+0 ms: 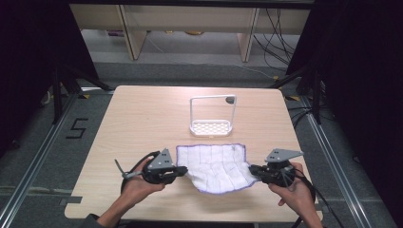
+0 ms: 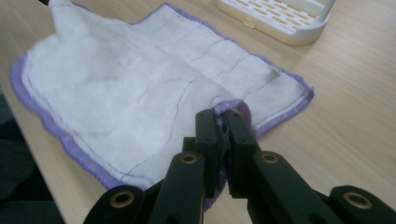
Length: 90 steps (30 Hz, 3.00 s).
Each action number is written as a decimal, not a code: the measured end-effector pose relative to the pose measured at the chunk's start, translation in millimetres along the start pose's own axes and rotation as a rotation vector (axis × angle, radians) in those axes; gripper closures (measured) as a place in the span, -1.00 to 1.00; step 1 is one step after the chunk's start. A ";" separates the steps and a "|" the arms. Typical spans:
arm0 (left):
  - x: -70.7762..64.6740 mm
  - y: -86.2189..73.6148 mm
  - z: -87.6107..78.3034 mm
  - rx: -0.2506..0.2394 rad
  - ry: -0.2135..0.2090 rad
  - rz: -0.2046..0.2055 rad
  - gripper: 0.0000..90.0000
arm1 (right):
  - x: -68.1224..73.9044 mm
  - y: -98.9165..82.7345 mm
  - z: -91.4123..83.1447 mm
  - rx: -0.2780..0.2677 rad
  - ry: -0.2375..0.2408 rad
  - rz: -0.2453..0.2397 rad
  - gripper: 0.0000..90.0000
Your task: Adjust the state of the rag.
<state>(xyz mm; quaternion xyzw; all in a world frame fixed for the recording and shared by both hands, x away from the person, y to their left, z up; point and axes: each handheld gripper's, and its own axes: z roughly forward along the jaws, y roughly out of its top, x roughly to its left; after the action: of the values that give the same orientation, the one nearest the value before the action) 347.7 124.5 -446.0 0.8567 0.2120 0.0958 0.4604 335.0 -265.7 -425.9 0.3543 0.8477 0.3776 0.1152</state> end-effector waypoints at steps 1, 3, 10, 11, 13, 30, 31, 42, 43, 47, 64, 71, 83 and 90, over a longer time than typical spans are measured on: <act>4.0 -2.4 -0.6 0.013 -0.015 -0.016 0.92 | -2.8 -0.7 -0.3 0.001 0.016 0.012 0.91; 8.8 -11.1 6.9 0.038 -0.010 -0.041 0.91 | -3.4 -6.2 7.2 0.032 0.008 0.047 0.91; 21.4 -26.2 52.4 0.128 -0.010 -0.065 0.84 | 2.0 -31.8 59.1 0.219 -0.063 -0.018 0.76; 23.3 -24.6 54.6 0.119 0.001 -0.075 0.81 | 1.8 -29.8 56.4 0.236 -0.054 0.002 0.70; 27.5 -21.2 57.7 0.113 0.004 -0.069 0.80 | 0.9 -26.7 49.0 0.218 -0.090 0.020 0.46; 13.5 -18.2 30.9 0.039 -0.041 -0.076 0.63 | 57.4 2.7 53.9 0.026 0.026 -0.106 0.20; 7.7 -21.4 25.2 0.040 -0.048 -0.072 0.59 | 54.1 1.5 53.0 0.032 0.026 -0.084 0.19; -31.9 -32.8 35.0 0.076 -0.001 -0.050 0.52 | 39.3 -8.7 56.4 0.043 0.028 -0.023 0.14; -28.6 -31.6 45.9 0.092 0.000 -0.040 0.48 | 38.3 -8.7 54.6 0.060 0.028 -0.020 0.14; -23.0 -26.9 64.4 0.157 0.012 0.012 0.46 | 34.0 -10.3 54.0 0.051 0.024 -0.013 0.13; -22.5 9.8 21.7 0.149 -0.040 0.106 0.94 | 29.7 -17.3 55.3 0.082 0.033 0.004 0.19; -24.0 -13.4 22.9 0.202 -0.088 0.043 0.92 | 34.5 -17.8 60.5 0.117 0.048 -0.021 0.20; -24.4 -45.2 4.1 0.031 -0.014 -0.146 0.13 | 39.1 -26.8 71.4 0.205 0.019 -0.079 0.20; -36.4 -67.2 -6.1 0.068 -0.013 -0.214 0.09 | 39.4 -28.8 73.6 0.228 -0.017 -0.078 0.25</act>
<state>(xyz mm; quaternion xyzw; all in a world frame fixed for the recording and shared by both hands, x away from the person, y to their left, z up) 294.6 145.4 -497.2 0.8449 0.3025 0.0329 0.4400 325.7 -210.8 -494.5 0.3352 0.8973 0.2708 0.0957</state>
